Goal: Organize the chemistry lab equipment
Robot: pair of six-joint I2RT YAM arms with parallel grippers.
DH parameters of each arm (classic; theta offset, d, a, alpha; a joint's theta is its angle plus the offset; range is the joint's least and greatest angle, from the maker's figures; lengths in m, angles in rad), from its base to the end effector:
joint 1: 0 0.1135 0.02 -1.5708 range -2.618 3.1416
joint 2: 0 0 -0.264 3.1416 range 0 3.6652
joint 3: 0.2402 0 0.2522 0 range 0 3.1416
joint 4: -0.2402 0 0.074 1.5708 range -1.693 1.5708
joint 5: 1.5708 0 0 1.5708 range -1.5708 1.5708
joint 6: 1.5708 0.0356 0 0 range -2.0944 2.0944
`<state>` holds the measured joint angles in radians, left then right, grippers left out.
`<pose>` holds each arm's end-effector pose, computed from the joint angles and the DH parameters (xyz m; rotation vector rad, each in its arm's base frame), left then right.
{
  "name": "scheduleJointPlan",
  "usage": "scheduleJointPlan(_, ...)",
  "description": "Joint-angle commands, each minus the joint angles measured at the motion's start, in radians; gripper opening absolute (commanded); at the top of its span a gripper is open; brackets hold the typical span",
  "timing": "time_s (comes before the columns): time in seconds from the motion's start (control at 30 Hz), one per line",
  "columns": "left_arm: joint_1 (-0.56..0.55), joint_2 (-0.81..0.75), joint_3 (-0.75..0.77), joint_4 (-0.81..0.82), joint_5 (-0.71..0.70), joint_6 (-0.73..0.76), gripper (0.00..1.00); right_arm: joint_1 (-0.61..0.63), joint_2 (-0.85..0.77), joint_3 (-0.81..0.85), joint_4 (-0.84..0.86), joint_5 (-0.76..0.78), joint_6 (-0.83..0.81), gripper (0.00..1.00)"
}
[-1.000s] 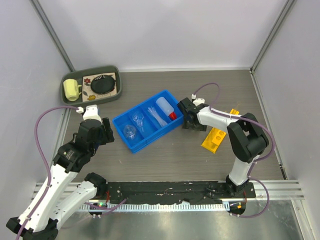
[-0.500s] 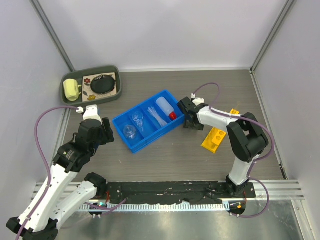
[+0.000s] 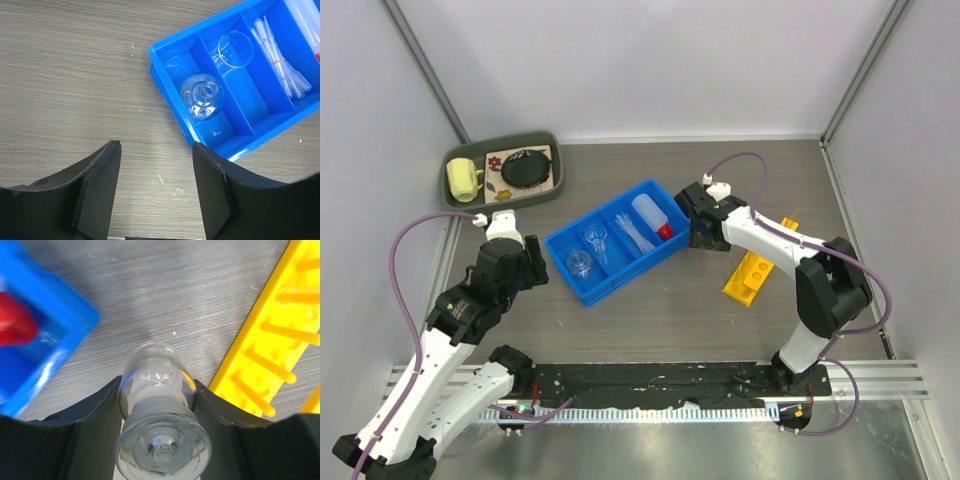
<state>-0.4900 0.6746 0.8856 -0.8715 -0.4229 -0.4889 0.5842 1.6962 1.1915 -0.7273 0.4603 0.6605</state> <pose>0.1170 -0.0459 0.3230 -0.2251 2.1541 -0.0875 0.2854 0.1697 0.2096 0.2028 2.5878 -0.2352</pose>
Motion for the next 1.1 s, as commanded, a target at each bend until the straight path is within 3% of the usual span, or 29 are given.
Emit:
scheduleJointPlan(0.0,-0.004,-0.003,0.000,0.039,0.001,0.012,0.63,0.086,-0.095,0.176,-0.130,0.092,0.005,0.24)
scheduleJointPlan(0.3,-0.002,-0.001,0.001,0.032,-0.005,0.010,0.64,0.336,0.031,0.477,-0.276,0.146,0.085,0.23)
scheduleJointPlan(0.6,-0.002,0.000,0.000,0.035,-0.002,0.010,0.64,0.456,0.299,0.775,-0.285,0.106,0.129,0.23)
scheduleJointPlan(1.07,-0.004,0.000,-0.002,0.040,0.018,0.010,0.64,0.463,0.444,0.798,-0.187,0.041,0.183,0.22)
